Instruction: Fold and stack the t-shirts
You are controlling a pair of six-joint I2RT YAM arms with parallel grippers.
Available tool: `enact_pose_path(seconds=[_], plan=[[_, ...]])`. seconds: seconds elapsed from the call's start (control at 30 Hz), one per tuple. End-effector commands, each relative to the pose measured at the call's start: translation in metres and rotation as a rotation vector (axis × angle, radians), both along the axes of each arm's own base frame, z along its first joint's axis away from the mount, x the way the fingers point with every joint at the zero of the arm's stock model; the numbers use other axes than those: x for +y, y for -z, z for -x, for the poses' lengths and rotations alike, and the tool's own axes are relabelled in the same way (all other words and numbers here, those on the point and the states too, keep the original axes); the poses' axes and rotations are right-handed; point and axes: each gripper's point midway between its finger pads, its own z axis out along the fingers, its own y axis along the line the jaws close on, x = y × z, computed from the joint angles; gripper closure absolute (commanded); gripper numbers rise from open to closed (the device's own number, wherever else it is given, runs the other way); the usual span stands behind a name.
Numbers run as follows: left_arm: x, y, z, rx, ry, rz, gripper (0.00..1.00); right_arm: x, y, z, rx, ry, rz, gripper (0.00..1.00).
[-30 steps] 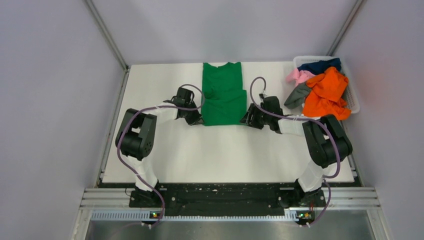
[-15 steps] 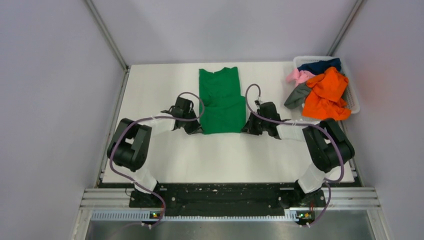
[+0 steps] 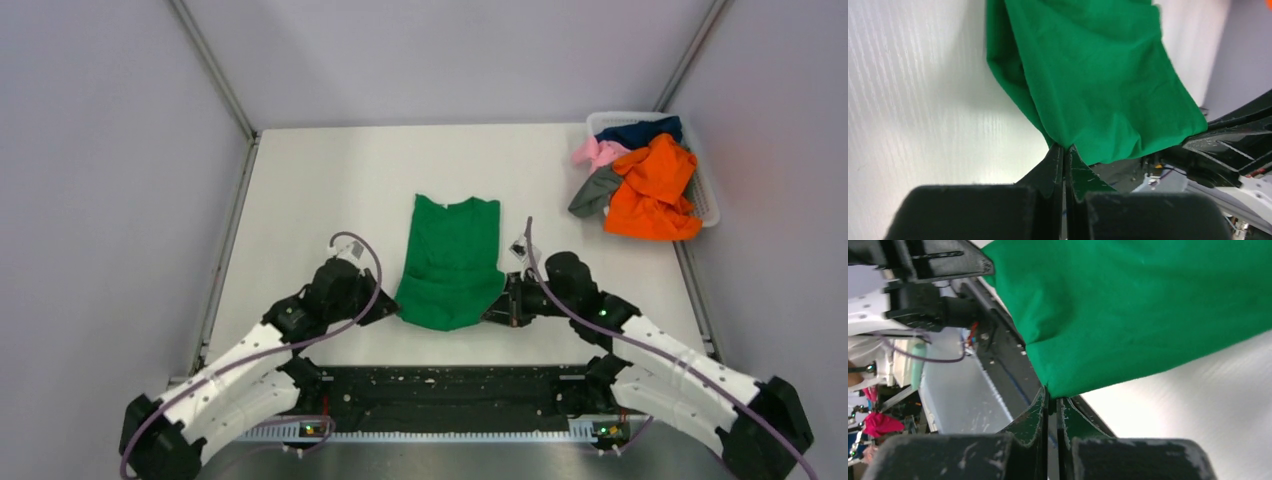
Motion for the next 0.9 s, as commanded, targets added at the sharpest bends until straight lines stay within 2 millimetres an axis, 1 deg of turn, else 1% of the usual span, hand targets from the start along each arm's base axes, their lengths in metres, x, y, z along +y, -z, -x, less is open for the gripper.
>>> enact_pose_path(seconds=[0.0, 0.1, 0.2, 0.23, 0.27, 0.4, 0.47, 0.5, 0.57, 0.6, 0.7, 0.77, 0.87], plan=[[0.013, -0.036, 0.004, -0.113, -0.076, 0.071, 1.0, 0.0, -0.056, 0.019, -0.069, -0.064, -0.116, 1.0], [0.011, -0.074, -0.001, -0.229, -0.055, 0.129, 1.0, 0.001, -0.079, 0.015, -0.127, -0.053, -0.15, 1.0], [0.01, -0.101, -0.013, -0.298, -0.055, 0.114, 1.0, 0.001, -0.093, 0.002, -0.185, -0.024, -0.136, 1.0], [0.01, -0.105, -0.019, -0.307, -0.065, 0.088, 1.0, 0.001, -0.096, -0.005, -0.206, -0.014, -0.12, 1.0], [0.011, -0.115, -0.026, -0.333, -0.082, 0.074, 1.0, 0.001, -0.103, -0.011, -0.228, -0.005, -0.118, 1.0], [0.012, -0.137, -0.064, -0.424, -0.153, -0.008, 1.0, -0.007, -0.124, -0.049, -0.271, 0.09, -0.124, 1.0], [0.013, -0.146, -0.08, -0.433, -0.172, -0.065, 1.0, -0.01, -0.129, -0.066, -0.259, 0.113, -0.156, 1.0], [0.01, -0.151, -0.088, -0.441, -0.17, -0.083, 1.0, -0.011, -0.13, -0.074, -0.25, 0.119, -0.173, 1.0], [0.005, -0.161, -0.108, -0.457, -0.181, -0.11, 1.0, -0.016, -0.129, -0.09, -0.235, 0.128, -0.194, 1.0], [0.002, -0.17, -0.119, -0.471, -0.18, -0.11, 1.0, -0.018, -0.127, -0.097, -0.224, 0.133, -0.194, 1.0], [0.0, -0.169, -0.148, -0.451, -0.2, -0.138, 1.0, -0.023, -0.117, -0.117, -0.188, 0.156, -0.213, 1.0], [0.001, -0.163, -0.167, -0.431, -0.205, -0.147, 1.0, -0.024, -0.112, -0.126, -0.163, 0.154, -0.246, 1.0], [-0.007, -0.154, -0.186, -0.395, -0.153, -0.088, 1.0, -0.026, -0.104, -0.137, -0.129, 0.164, -0.267, 1.0]])
